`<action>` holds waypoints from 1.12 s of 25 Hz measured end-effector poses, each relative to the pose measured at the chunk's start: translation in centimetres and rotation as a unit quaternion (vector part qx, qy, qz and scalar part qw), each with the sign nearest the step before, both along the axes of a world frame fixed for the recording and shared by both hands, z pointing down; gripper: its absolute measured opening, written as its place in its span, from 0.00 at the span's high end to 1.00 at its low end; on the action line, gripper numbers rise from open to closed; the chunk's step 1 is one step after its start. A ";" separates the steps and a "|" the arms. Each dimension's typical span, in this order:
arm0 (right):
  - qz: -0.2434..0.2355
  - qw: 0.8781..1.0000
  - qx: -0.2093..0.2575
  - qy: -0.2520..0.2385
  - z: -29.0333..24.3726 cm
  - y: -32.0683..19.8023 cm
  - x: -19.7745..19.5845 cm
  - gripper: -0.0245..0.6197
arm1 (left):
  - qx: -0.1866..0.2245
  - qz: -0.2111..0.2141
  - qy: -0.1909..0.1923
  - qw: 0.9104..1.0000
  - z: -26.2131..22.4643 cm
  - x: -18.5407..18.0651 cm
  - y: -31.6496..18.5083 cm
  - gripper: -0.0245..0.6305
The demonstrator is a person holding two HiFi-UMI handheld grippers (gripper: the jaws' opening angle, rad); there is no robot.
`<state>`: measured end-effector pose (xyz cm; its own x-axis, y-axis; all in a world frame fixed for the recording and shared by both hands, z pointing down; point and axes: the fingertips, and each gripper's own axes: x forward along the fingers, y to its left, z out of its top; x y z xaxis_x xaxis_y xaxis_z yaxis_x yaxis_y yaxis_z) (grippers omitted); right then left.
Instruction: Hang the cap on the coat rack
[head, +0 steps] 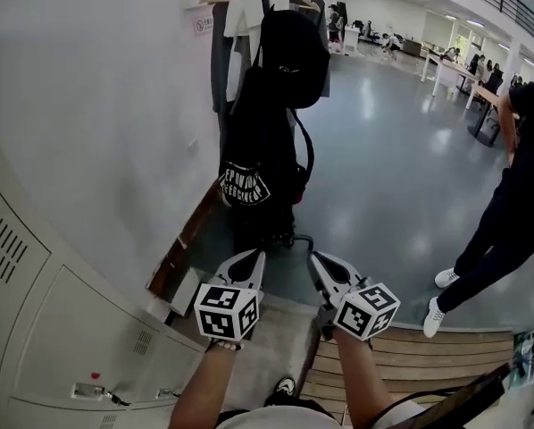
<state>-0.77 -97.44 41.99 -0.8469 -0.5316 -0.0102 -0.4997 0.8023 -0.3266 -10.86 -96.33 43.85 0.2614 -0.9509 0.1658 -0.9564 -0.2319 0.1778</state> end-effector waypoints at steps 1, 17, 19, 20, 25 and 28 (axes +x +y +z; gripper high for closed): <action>0.001 1.000 -0.003 0.000 0.3 1.2 -0.3 0.96 | -0.004 0.003 0.002 1.000 0.4 -0.3 1.1 0.96; 0.045 0.998 -0.037 0.008 3.1 19.5 -4.6 0.96 | -0.014 0.059 0.023 0.998 2.3 -4.2 18.3 0.96; 0.050 0.998 -0.042 0.012 3.6 21.2 -4.8 0.96 | -0.020 0.065 0.027 0.997 2.9 -4.2 19.8 0.96; 0.052 0.998 -0.042 0.014 3.6 22.0 -4.8 0.96 | -0.021 0.068 0.028 0.997 3.0 -4.2 20.4 0.96; 0.055 0.997 -0.044 0.028 3.2 24.1 -4.8 0.96 | -0.019 0.073 0.037 0.996 2.7 -3.7 22.7 0.96; 0.048 0.997 -0.041 0.034 2.5 24.1 -4.7 0.96 | -0.013 0.069 0.042 0.997 2.1 -3.6 22.8 0.96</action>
<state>-5.49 -73.33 44.49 -0.7891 -0.6073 0.0916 -0.5962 0.7216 -0.3520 -14.48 -73.53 45.98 0.4034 -0.9005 0.1622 -0.8972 -0.3546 0.2631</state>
